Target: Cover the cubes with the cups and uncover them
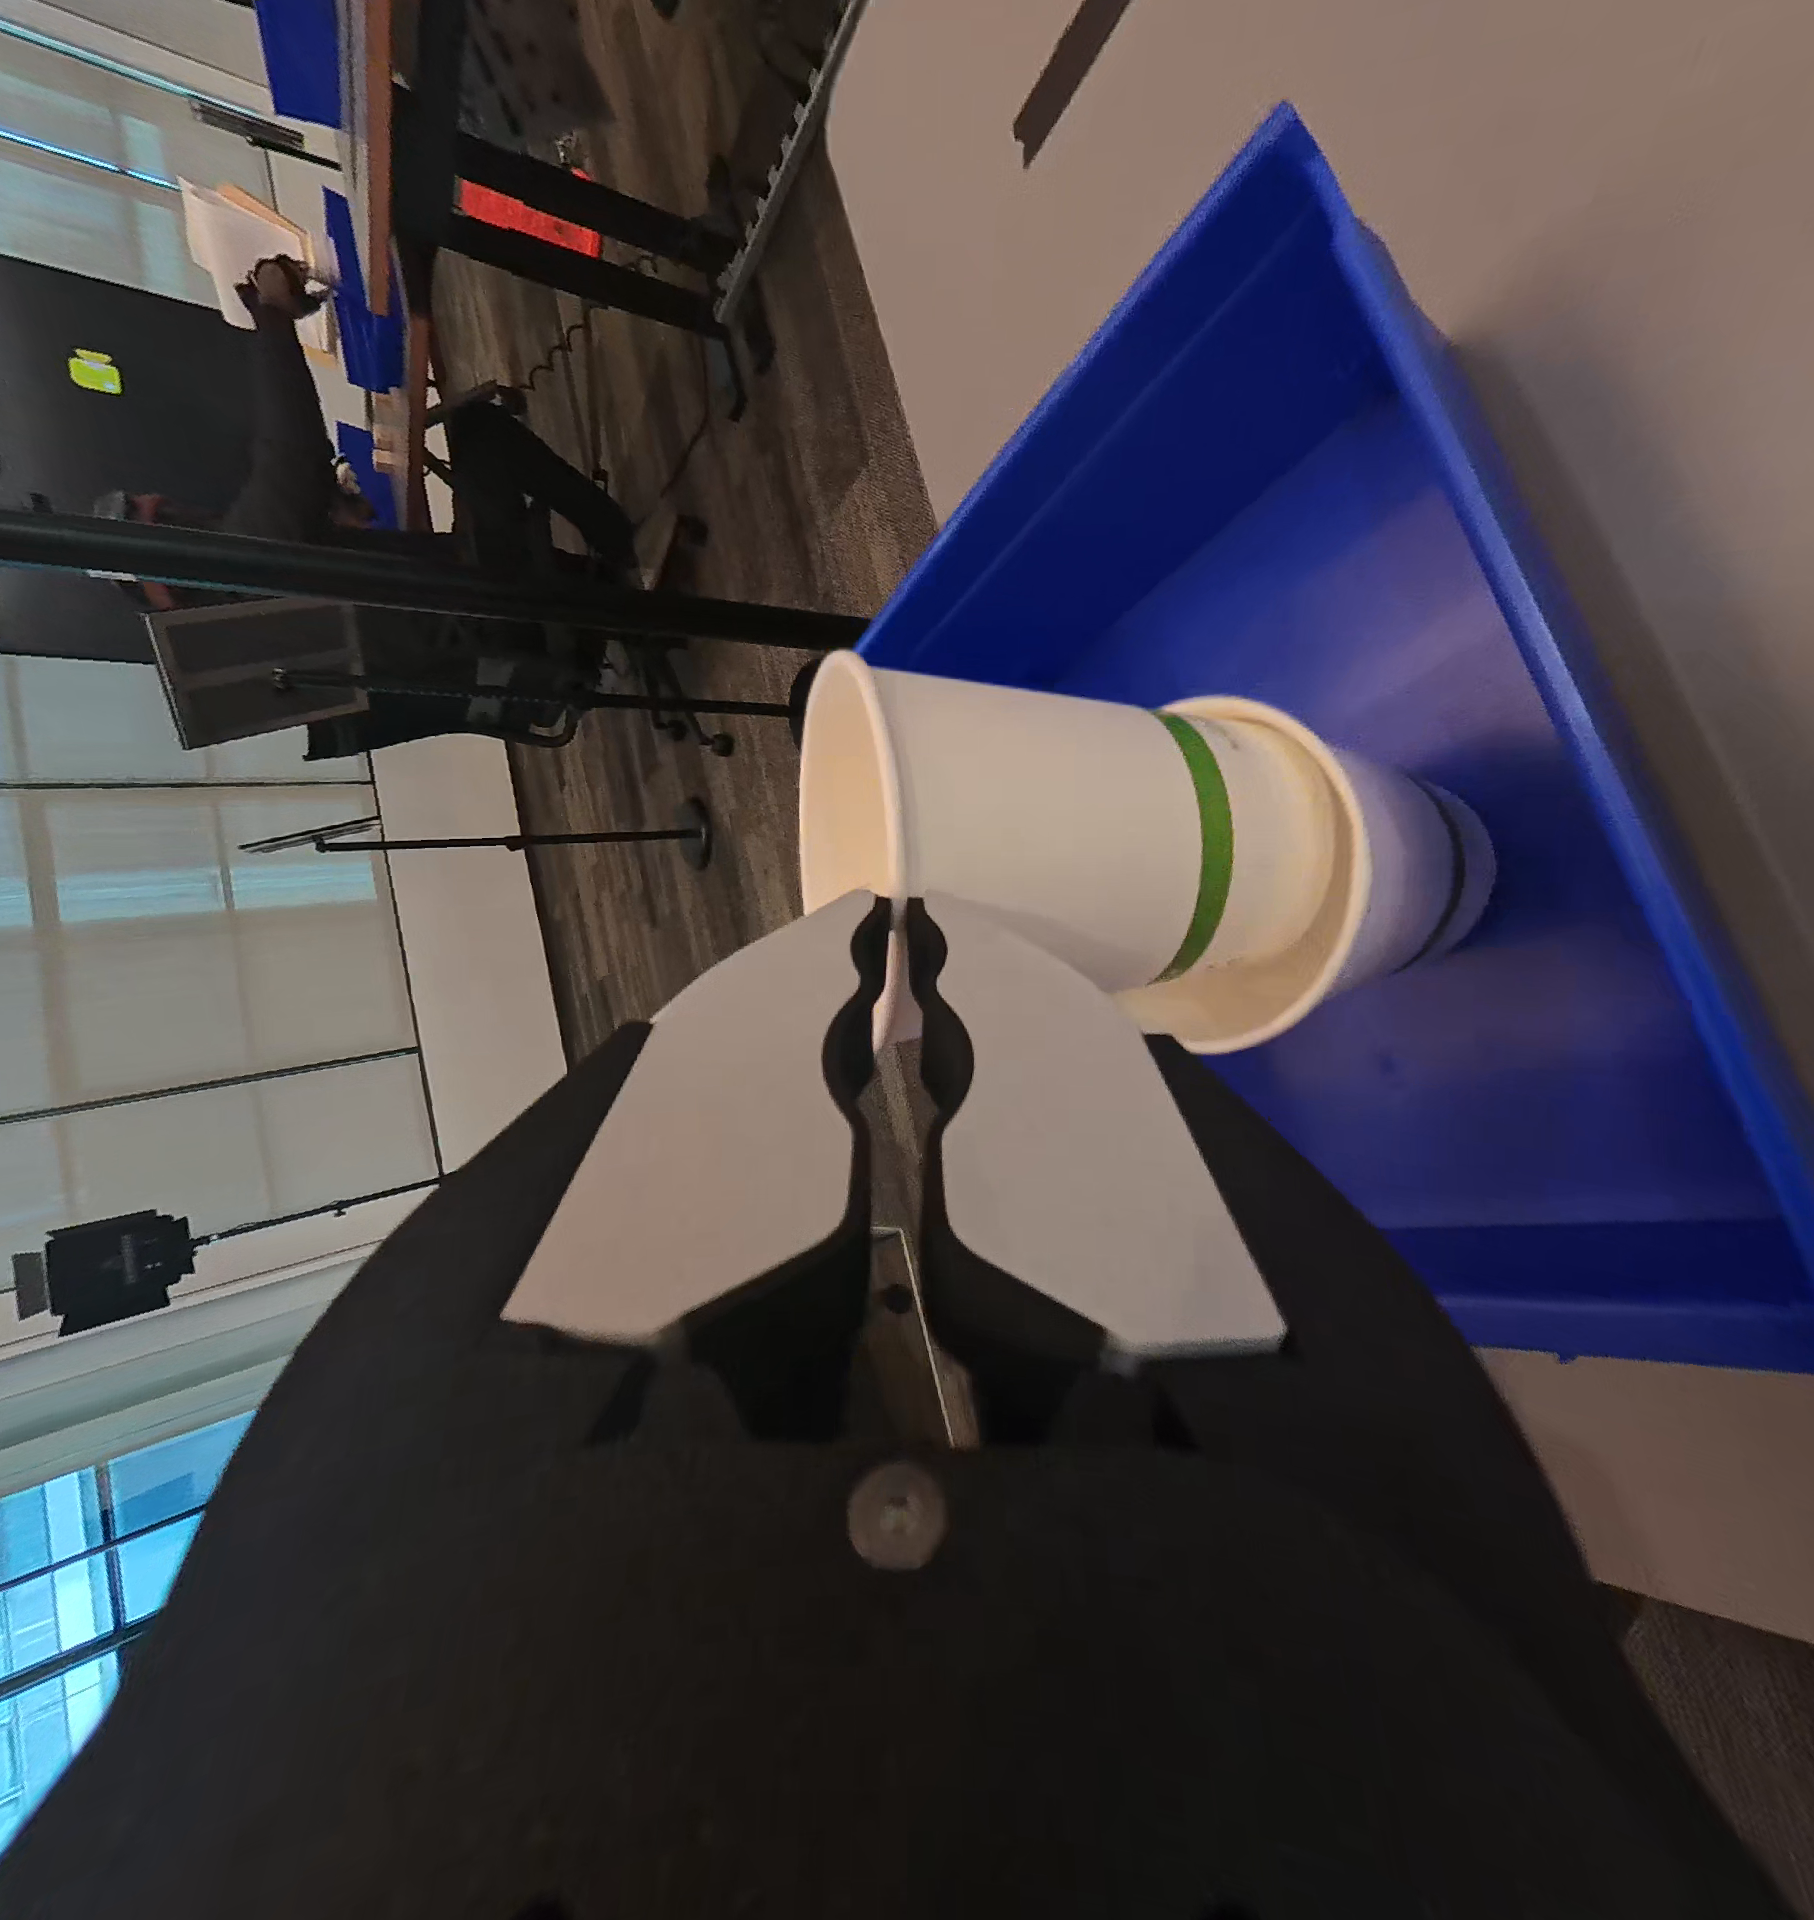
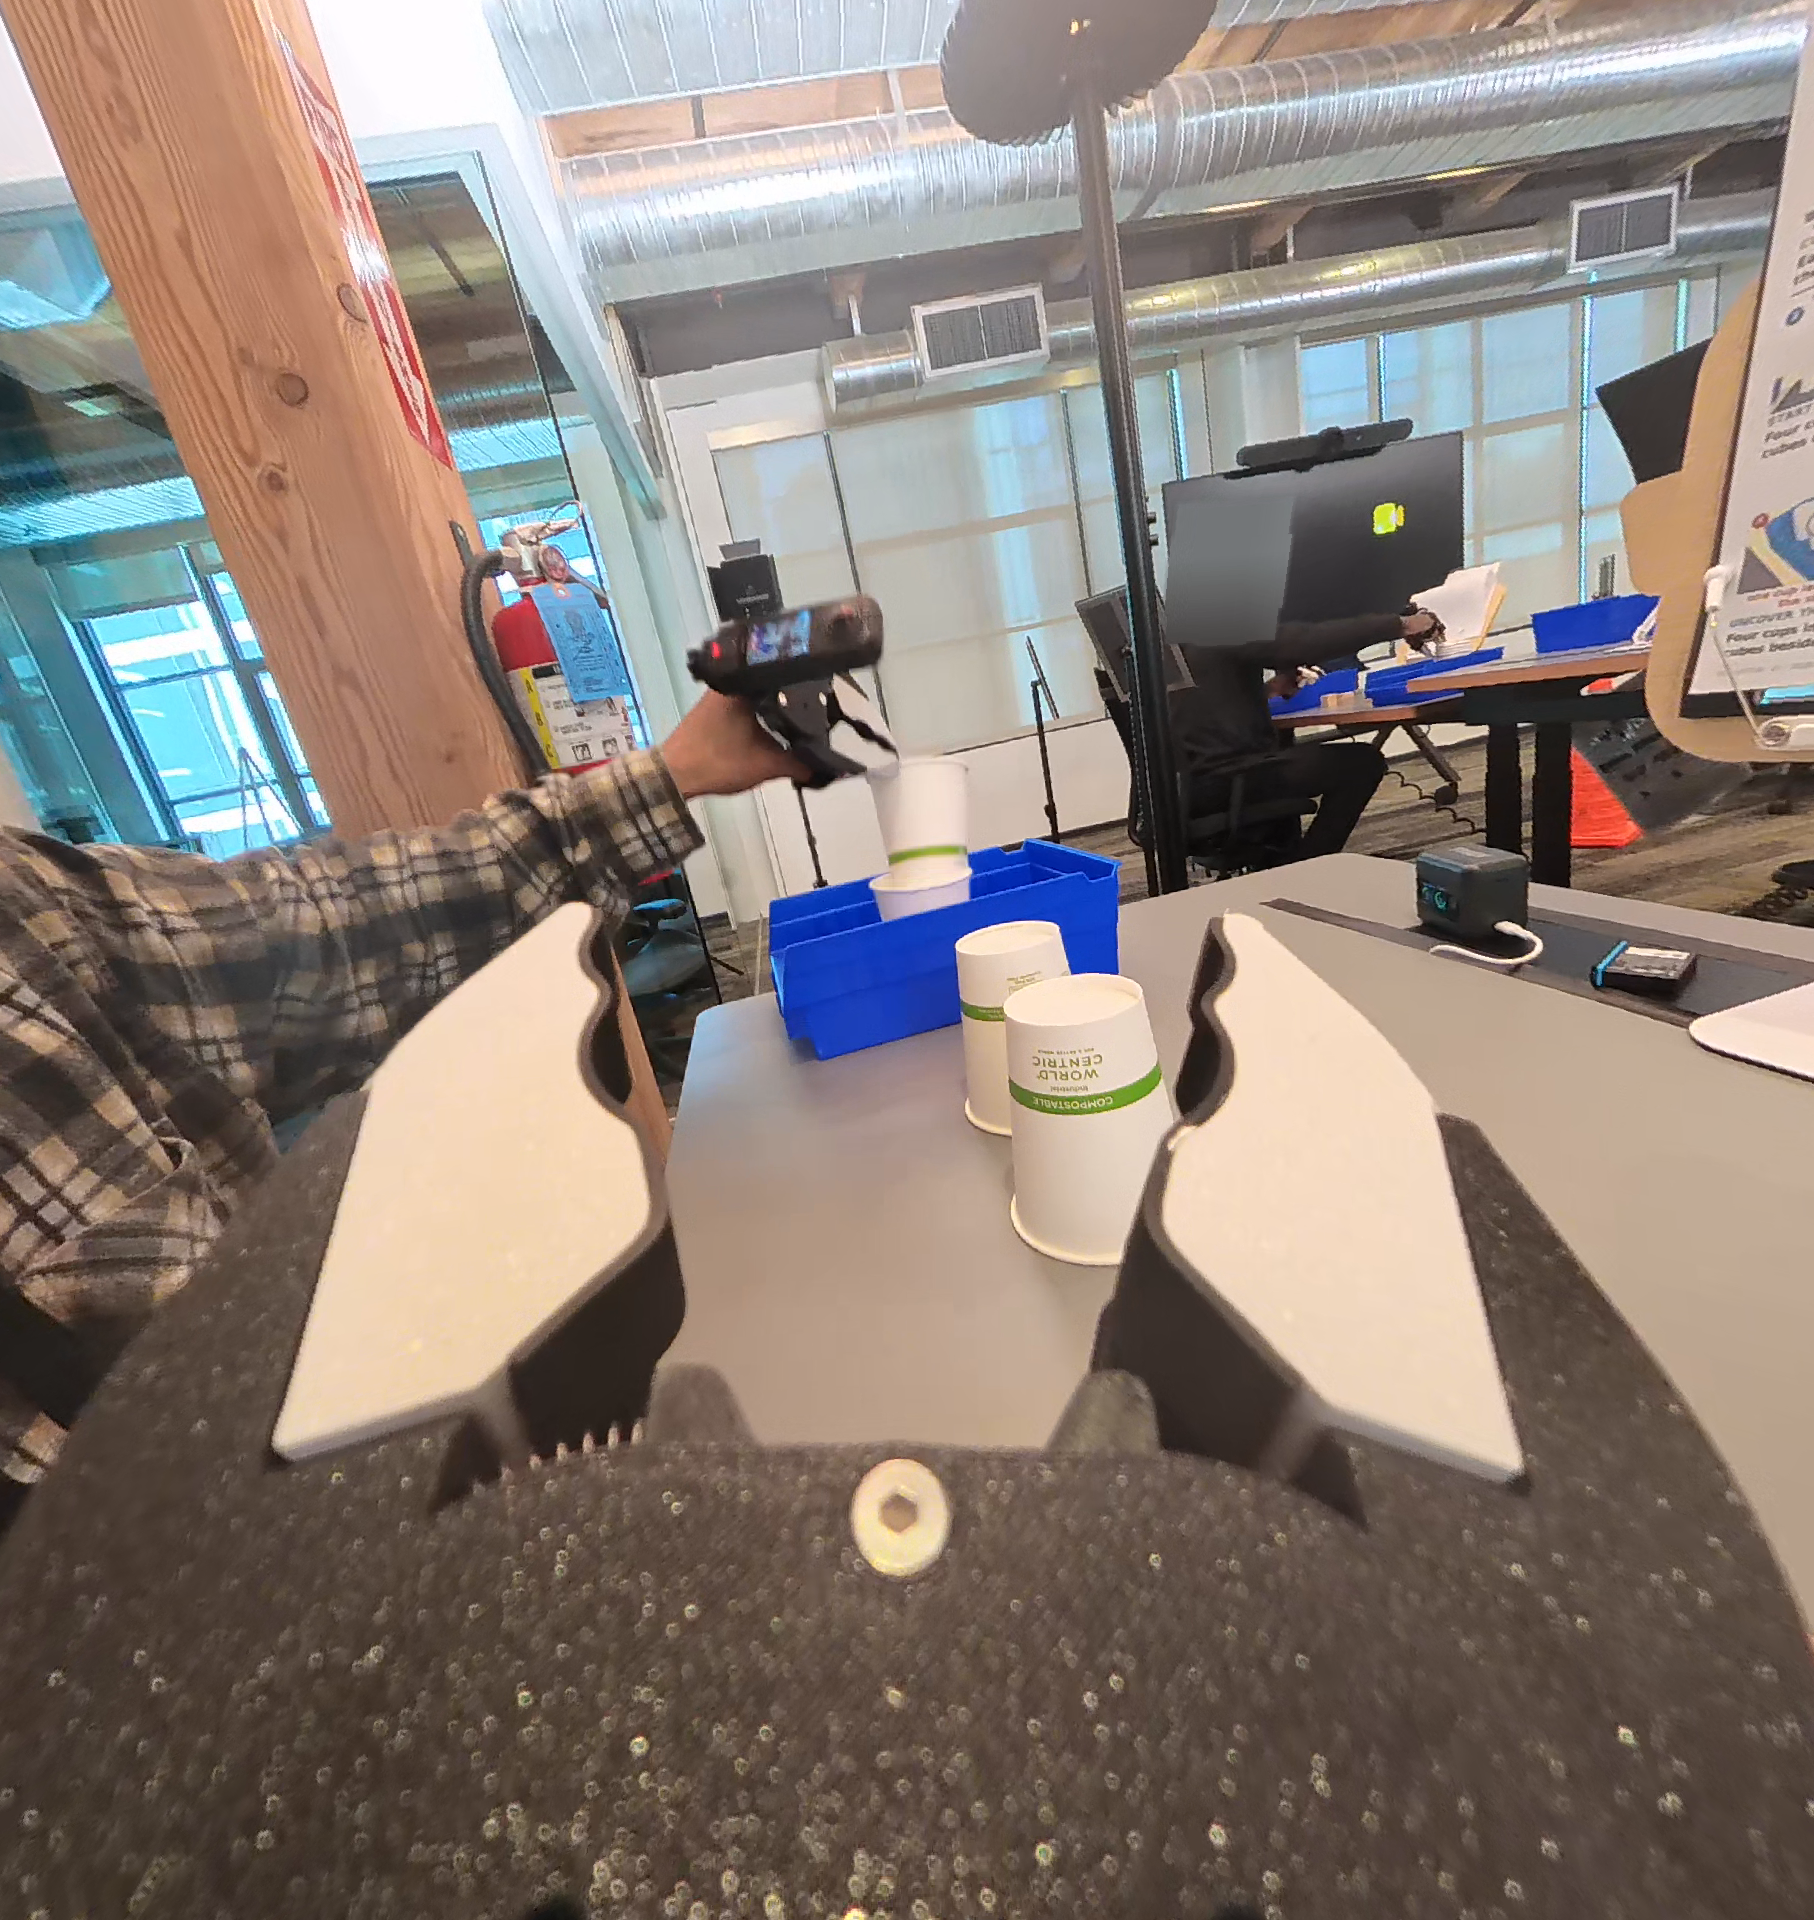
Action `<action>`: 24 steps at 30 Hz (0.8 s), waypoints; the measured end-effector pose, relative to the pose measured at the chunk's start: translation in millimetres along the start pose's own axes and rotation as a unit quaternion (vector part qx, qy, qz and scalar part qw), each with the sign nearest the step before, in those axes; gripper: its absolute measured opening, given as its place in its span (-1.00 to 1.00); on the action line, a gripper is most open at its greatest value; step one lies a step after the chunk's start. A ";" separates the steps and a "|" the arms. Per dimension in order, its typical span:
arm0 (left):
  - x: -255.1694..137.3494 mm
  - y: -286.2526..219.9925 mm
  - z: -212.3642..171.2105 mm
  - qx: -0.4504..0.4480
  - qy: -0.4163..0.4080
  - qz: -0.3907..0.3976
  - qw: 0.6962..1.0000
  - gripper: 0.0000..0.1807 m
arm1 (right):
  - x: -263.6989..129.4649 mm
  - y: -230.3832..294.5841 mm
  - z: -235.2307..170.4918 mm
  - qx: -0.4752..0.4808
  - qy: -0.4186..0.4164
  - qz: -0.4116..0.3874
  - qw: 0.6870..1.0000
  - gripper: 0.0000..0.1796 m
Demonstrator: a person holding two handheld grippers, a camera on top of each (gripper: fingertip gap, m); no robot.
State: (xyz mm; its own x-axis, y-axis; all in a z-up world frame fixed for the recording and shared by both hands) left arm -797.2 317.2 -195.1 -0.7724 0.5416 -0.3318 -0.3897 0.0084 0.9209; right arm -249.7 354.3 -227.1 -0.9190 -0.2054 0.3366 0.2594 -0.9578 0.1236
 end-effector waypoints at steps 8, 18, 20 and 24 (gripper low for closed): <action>-28.7 52.0 15.2 -0.049 -0.031 0.013 0.998 -0.97 | 11.2 -2.0 -5.5 0.011 0.007 0.009 1.000 0.17; -68.6 63.4 47.5 -0.148 -0.119 -0.075 0.979 -0.97 | 14.8 -5.1 -7.0 -0.005 -0.010 -0.014 1.000 0.22; -82.8 60.7 61.5 -0.170 -0.152 -0.099 0.969 -0.97 | 20.2 -5.4 -11.0 -0.014 -0.006 -0.026 1.000 0.28; -115.8 46.3 94.8 -0.227 -0.227 -0.179 0.930 -0.97 | 34.0 -4.9 -21.9 -0.053 0.002 -0.075 0.996 0.42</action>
Point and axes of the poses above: each gripper's, where its closed fingertips meet, x out along the fingers, z out of its top, y = z × x across the jaws, the point moved 4 cm from there along -x, back along the fingers, and after that the axes turned 14 degrees about z, right-handed, at the moved point
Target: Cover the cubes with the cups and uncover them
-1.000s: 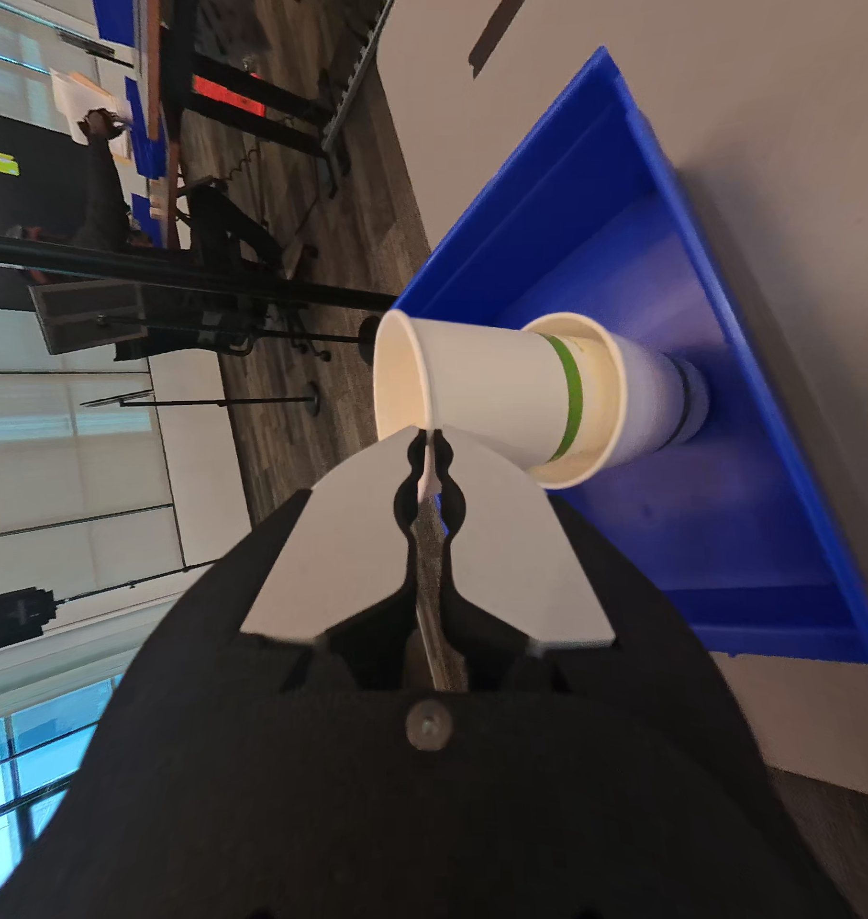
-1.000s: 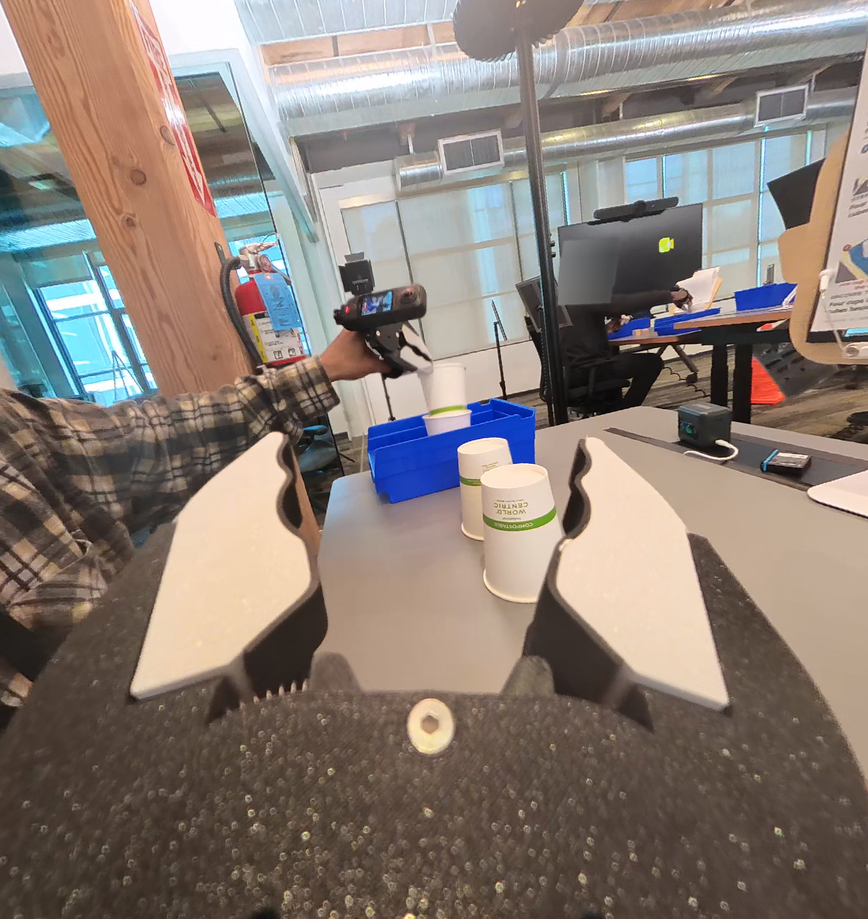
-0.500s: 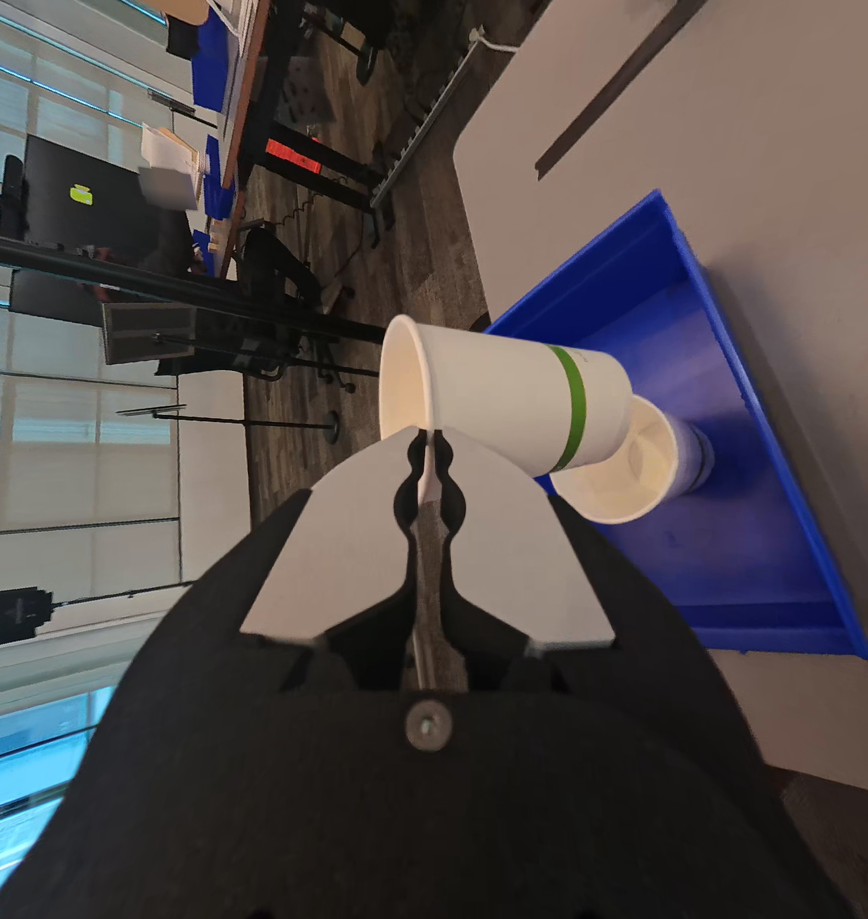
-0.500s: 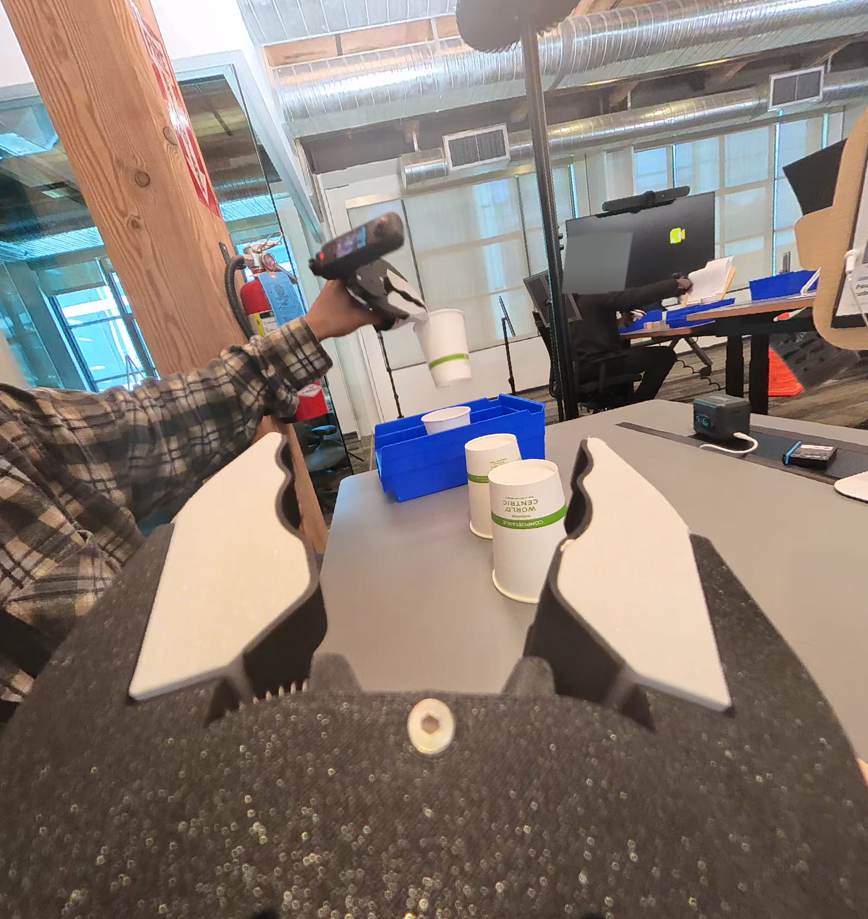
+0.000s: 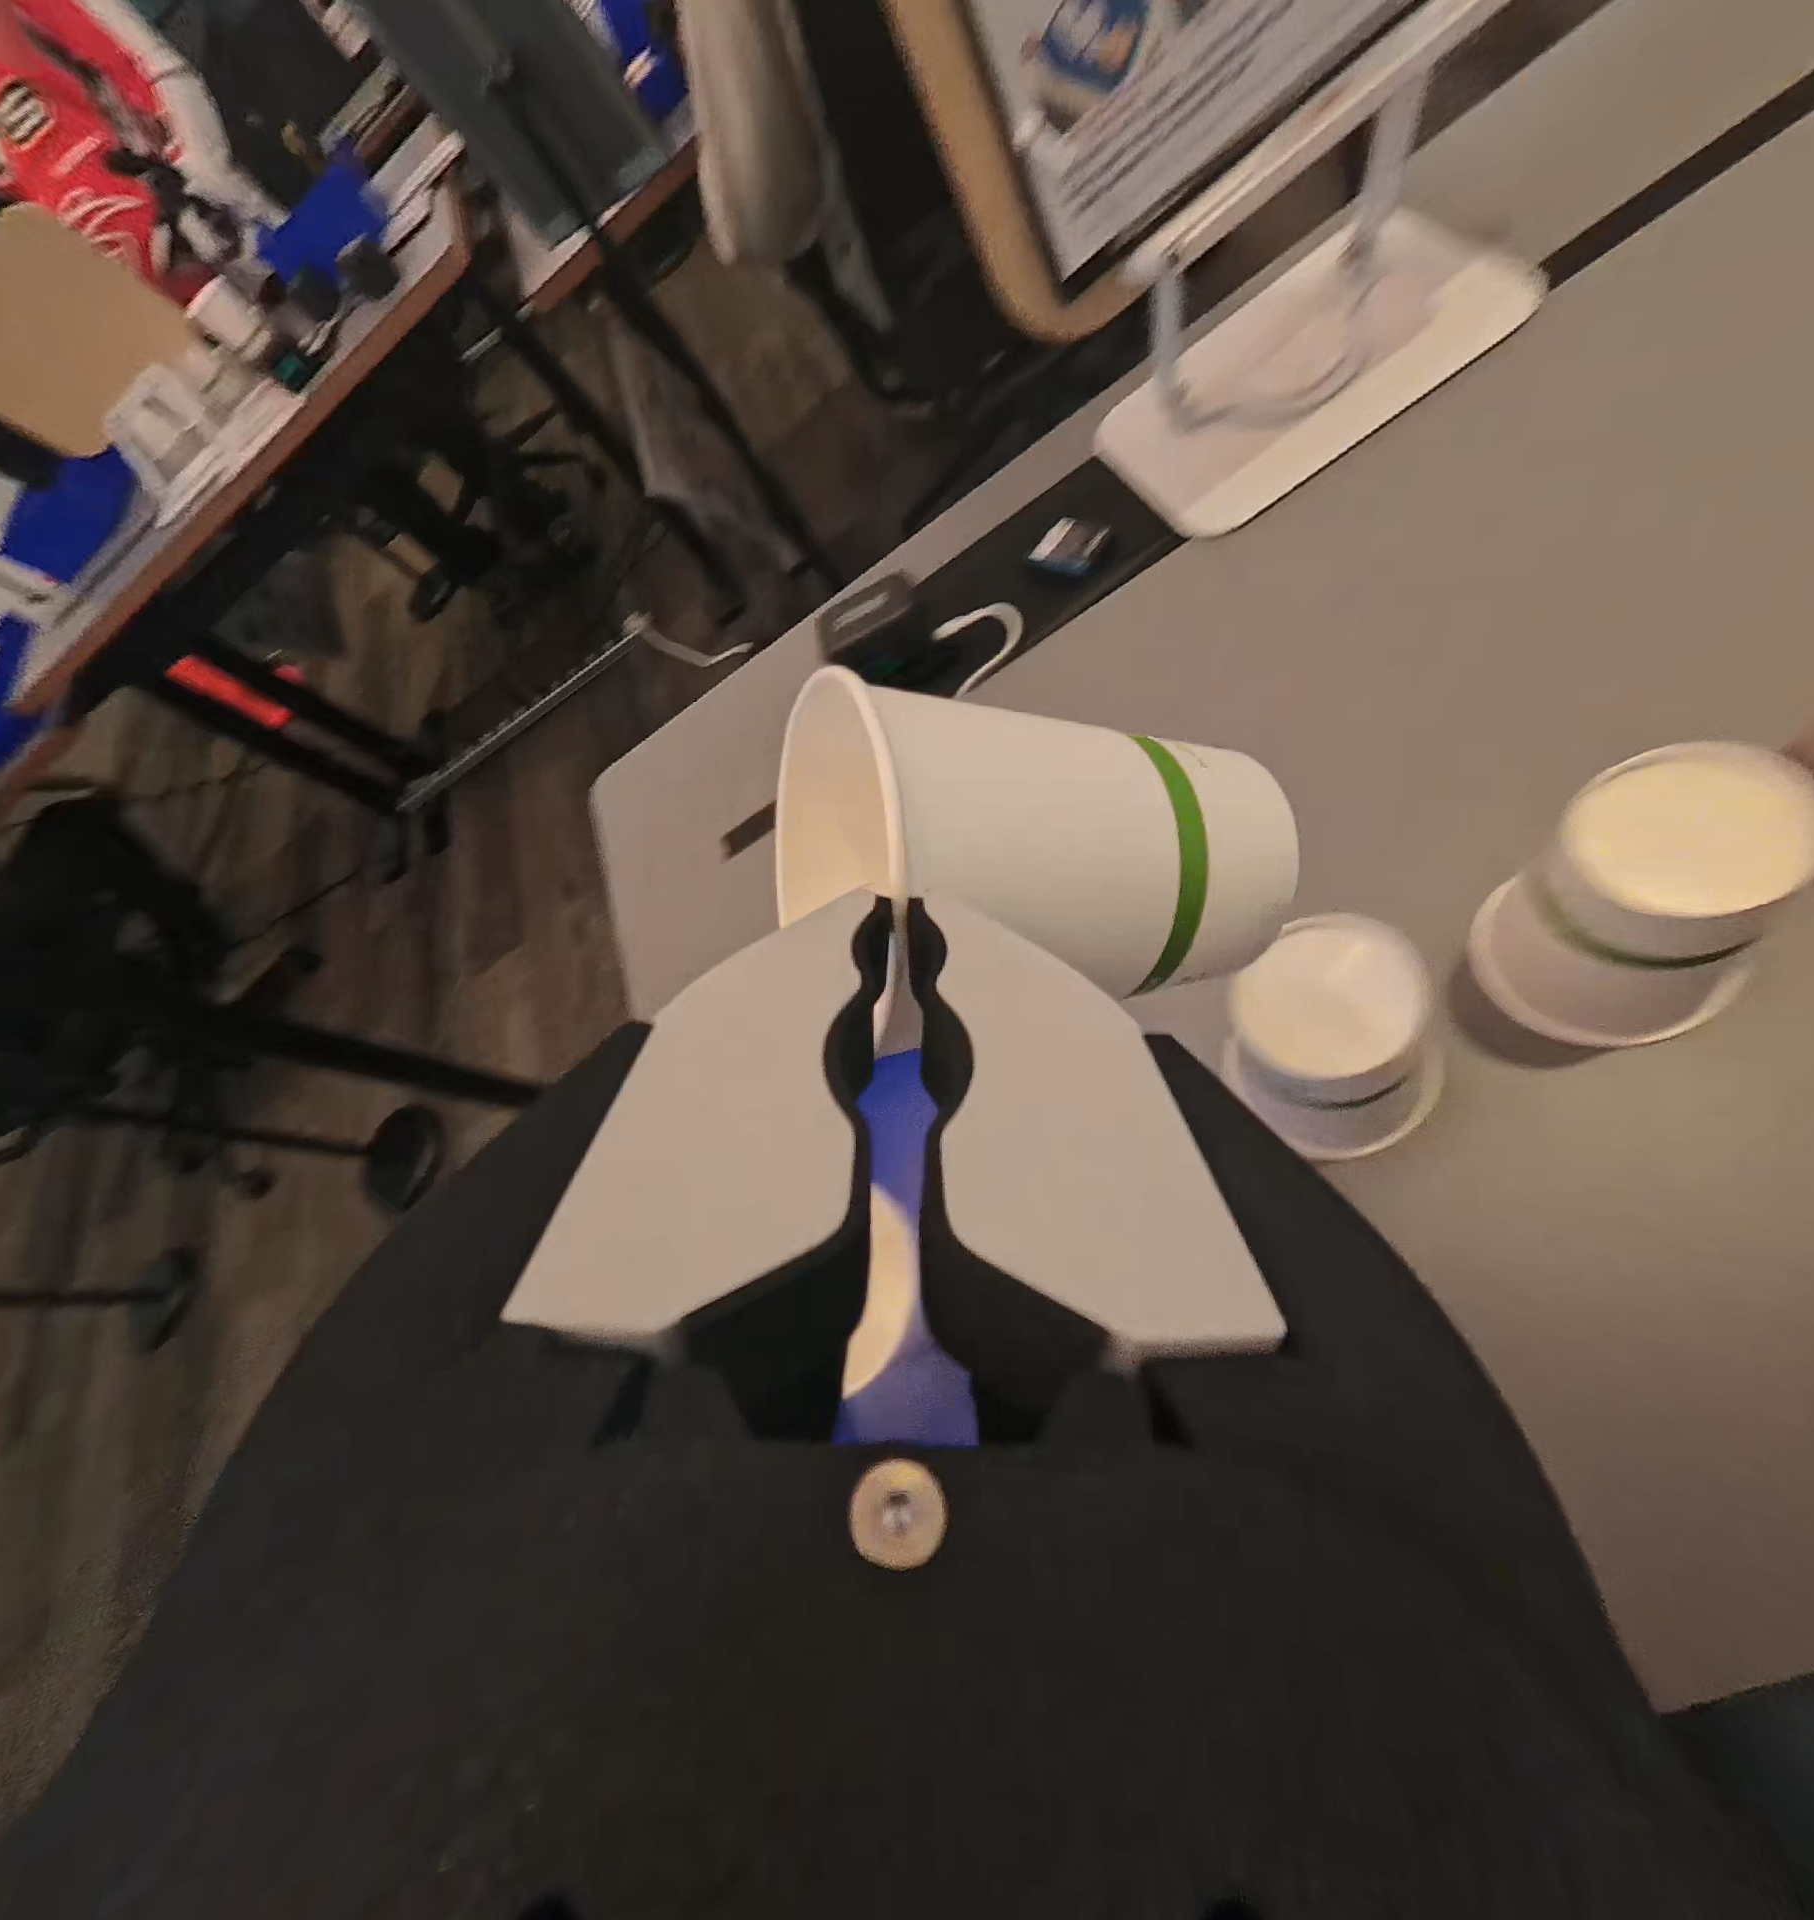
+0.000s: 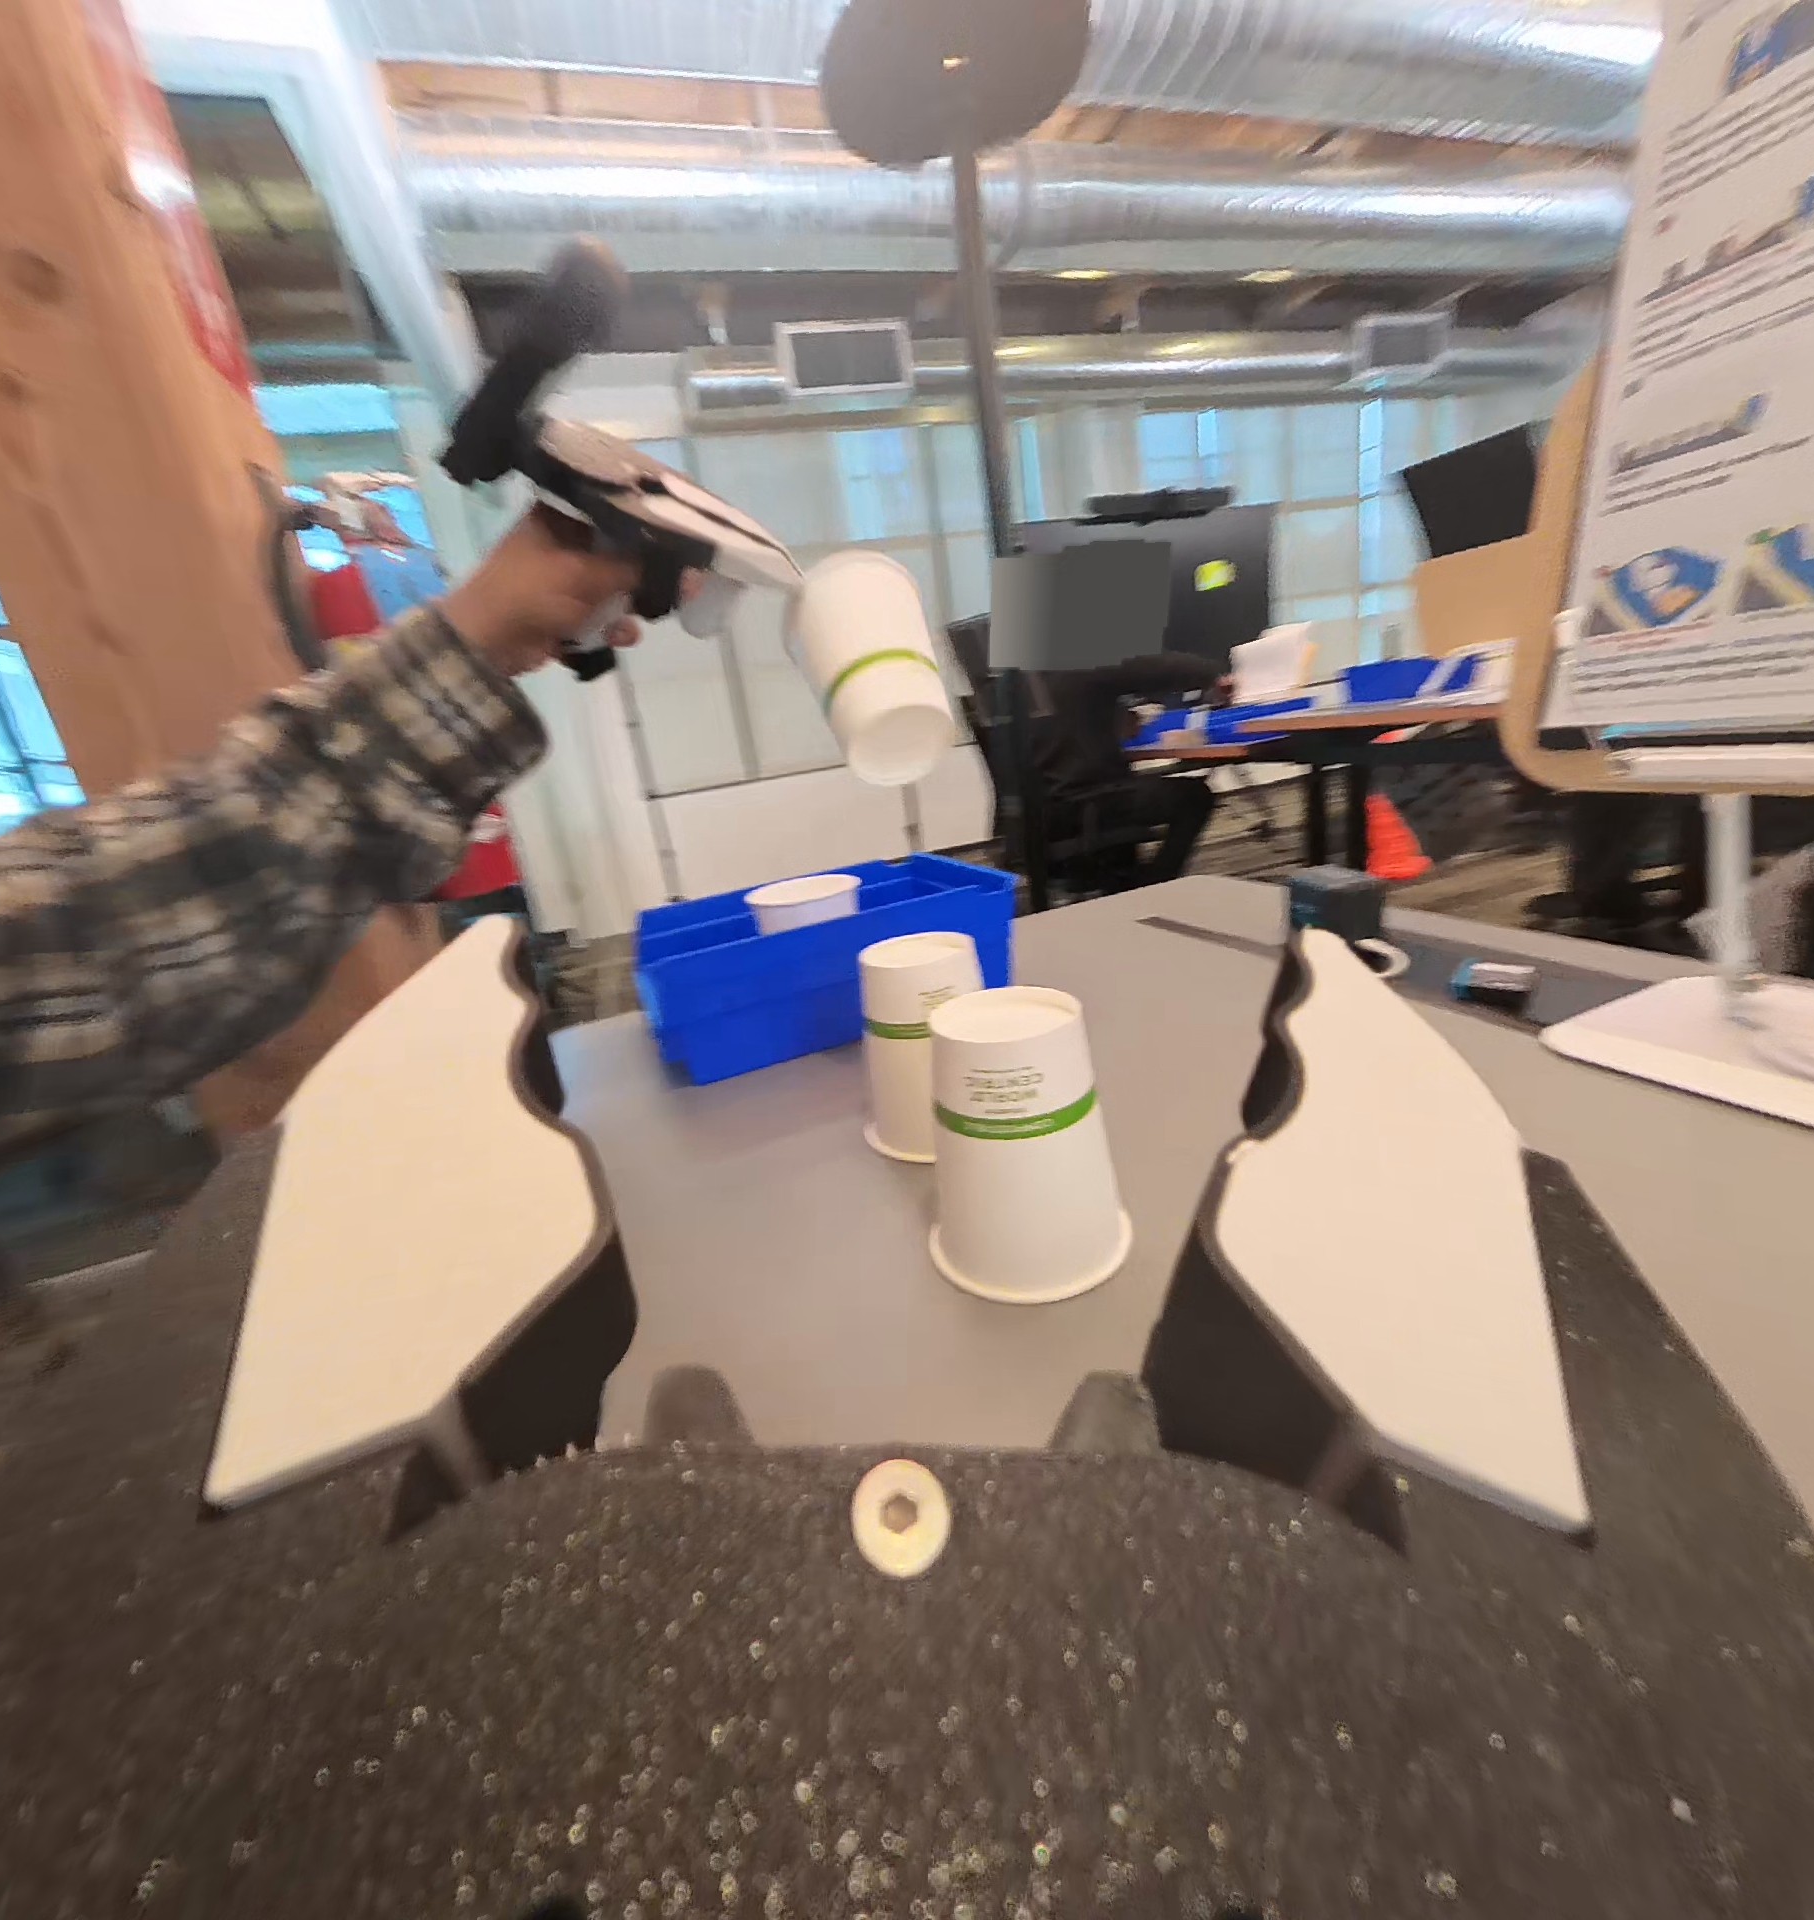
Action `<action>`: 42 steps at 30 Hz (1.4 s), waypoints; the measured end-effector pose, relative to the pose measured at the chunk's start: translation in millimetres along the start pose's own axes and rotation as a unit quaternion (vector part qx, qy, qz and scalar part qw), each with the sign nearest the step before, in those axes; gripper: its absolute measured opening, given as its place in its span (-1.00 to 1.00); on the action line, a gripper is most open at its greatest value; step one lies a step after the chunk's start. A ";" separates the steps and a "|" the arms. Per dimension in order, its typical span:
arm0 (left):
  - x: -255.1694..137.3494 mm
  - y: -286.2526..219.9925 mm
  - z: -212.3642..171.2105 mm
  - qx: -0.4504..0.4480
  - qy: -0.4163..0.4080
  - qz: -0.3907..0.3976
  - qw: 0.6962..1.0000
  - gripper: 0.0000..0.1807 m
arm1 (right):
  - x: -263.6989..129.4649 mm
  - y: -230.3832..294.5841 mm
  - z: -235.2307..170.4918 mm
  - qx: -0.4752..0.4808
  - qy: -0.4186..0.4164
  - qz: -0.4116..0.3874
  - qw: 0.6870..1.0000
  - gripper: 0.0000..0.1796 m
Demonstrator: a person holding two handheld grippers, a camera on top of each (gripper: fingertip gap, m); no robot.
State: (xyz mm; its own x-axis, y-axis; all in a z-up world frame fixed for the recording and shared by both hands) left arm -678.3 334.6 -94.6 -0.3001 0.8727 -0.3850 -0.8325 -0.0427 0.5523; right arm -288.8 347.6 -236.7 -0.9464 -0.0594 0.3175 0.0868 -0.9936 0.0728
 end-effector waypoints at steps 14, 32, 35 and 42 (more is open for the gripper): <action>-26.2 -176.3 59.3 -0.123 -0.144 -0.284 0.940 -0.98 | 39.4 -9.7 -35.2 -0.030 0.000 -0.102 0.994 0.57; -35.5 -277.4 16.0 -0.158 -0.133 -0.486 0.849 -0.72 | 12.0 -7.7 1.0 -0.069 0.174 0.022 0.982 0.08; -39.3 -274.8 17.3 -0.071 -0.160 -0.445 0.878 -0.37 | 9.0 -1.9 8.2 -0.077 0.267 0.078 0.957 0.07; -39.5 -321.5 22.3 0.088 -0.145 -0.448 0.878 -0.02 | 28.4 4.7 5.4 -0.031 0.328 0.191 0.925 0.05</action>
Point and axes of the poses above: each gripper's, where its closed fingertips meet, x out along the fingers, z out of its top, y = z × x across the jaws, the point moved 4 cm from there along -x, back along the fingers, and after that the axes turned 14 degrees about z, right-handed, at the moved point
